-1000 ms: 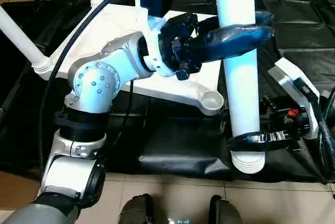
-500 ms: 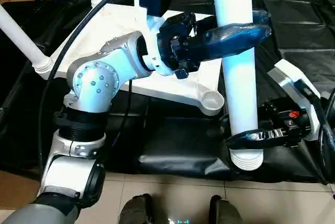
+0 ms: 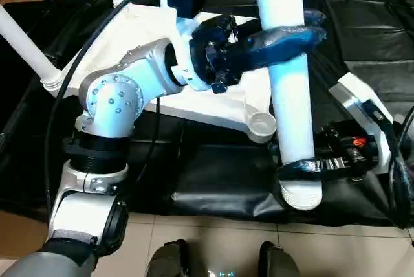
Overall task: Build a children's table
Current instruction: Pick table leg
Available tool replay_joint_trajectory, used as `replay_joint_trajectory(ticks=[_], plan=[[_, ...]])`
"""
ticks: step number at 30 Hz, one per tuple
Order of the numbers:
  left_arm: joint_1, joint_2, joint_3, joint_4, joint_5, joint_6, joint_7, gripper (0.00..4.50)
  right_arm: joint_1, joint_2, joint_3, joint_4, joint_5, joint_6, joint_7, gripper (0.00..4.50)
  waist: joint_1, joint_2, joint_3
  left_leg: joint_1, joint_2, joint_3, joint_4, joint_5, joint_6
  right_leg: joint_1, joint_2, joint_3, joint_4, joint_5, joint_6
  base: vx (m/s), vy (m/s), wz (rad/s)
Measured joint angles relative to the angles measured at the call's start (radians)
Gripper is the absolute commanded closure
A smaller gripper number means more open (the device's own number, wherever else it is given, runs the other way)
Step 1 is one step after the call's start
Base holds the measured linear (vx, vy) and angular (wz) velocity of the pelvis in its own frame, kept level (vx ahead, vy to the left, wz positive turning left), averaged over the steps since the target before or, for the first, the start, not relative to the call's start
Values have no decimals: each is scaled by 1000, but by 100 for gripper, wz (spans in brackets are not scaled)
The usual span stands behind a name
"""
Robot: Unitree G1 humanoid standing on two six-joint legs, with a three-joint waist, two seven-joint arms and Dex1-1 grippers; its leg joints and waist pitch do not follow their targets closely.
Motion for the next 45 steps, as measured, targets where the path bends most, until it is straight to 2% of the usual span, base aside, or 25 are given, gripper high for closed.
replay_joint_trajectory(ticks=[1,2,3,5,6,10,13,15,17,23,25,26,27,29,32,36,41,45], plan=[[-4,-5,12,11,1,-7,9,280,0,18,-10,7,-7,-13,-20,246,0,0,0,0,0,0,1,0,0,0,0,0,1,0,0,0,0,0],[-6,-14,29,28,0,-15,28,224,-2,41,-21,18,-14,-36,-47,247,0,0,0,0,0,0,2,0,0,0,0,0,2,0,0,0,0,0],[-7,-26,44,42,0,-26,50,210,-7,64,-29,30,-30,-54,-79,248,-1,0,0,0,0,0,3,0,0,0,0,0,3,0,0,0,0,0],[-7,-52,70,76,2,-50,109,208,-29,111,-36,54,-82,-89,-176,251,-1,0,0,0,0,0,5,0,0,0,0,0,5,0,0,0,0,0],[-7,-53,78,86,4,-62,121,189,-32,129,-42,61,-97,-104,-207,252,-1,0,0,0,0,0,5,0,0,0,0,0,5,0,0,0,0,0],[3,-45,112,94,36,-99,165,160,-31,183,-72,66,-123,-152,-296,252,-1,0,0,0,0,0,5,-1,-1,0,0,0,5,0,0,0,0,0],[39,-28,130,94,57,-115,194,157,-18,219,-134,70,-148,-196,-387,252,-1,0,0,-1,0,0,5,0,-1,0,0,0,5,0,0,0,0,0],[55,-19,143,93,60,-124,197,157,-10,244,-224,145,-184,-212,-502,255,2,-1,-1,-3,0,0,6,0,0,0,-1,-1,5,0,0,0,0,0],[63,10,155,87,68,-133,190,157,5,269,-272,186,-206,-214,-569,260,0,-1,-1,-5,0,1,5,1,0,-1,-1,0,4,0,1,0,0,0],[94,26,114,66,98,-123,162,157,9,319,-287,172,-201,-237,-622,264,-7,0,-1,-6,0,0,5,2,2,-1,-1,-1,4,0,1,0,0,0],[92,53,49,90,220,-211,171,157,9,330,-287,168,-203,-253,-630,264,-10,0,-1,-5,0,0,5,1,2,-1,-1,-1,4,-1,1,0,0,0],[89,97,-33,135,349,-301,171,157,10,336,-289,159,-201,-257,-629,264,-12,0,-1,-5,0,0,5,0,0,-1,-1,-1,4,-3,5,0,0,0],[90,116,-76,170,416,-339,171,157,13,338,-291,148,-200,-258,-628,264,-14,0,-1,-5,0,0,4,0,-1,-1,-1,0,3,-5,11,0,0,0],[99,154,-183,238,576,-443,158,128,21,343,-298,125,-193,-261,-617,264,-20,0,-1,-9,0,-1,4,1,-2,-1,-1,0,-1,-2,23,0,0,0],[115,200,-311,302,730,-579,118,118,61,348,-306,94,-192,-283,-611,264,-24,0,-1,-10,0,-1,3,2,-2,-1,-1,0,-2,3,20,0,0,0],[126,217,-381,400,866,-731,128,103,105,381,-331,83,-191,-307,-633,264,-27,0,-1,-10,0,-1,1,2,-2,-1,-1,-1,-3,4,19,0,0,0],[124,217,-390,471,918,-820,127,103,159,455,-353,16,-185,-371,-652,264,-29,0,-1,-9,0,0,-1,2,-2,-1,-1,-1,-4,4,19,0,0,0],[118,229,-428,564,985,-885,132,103,174,471,-359,-1,-157,-382,-655,264,-33,0,-1,-9,0,0,-1,2,-2,-1,-1,0,-5,4,18,0,0,0]])
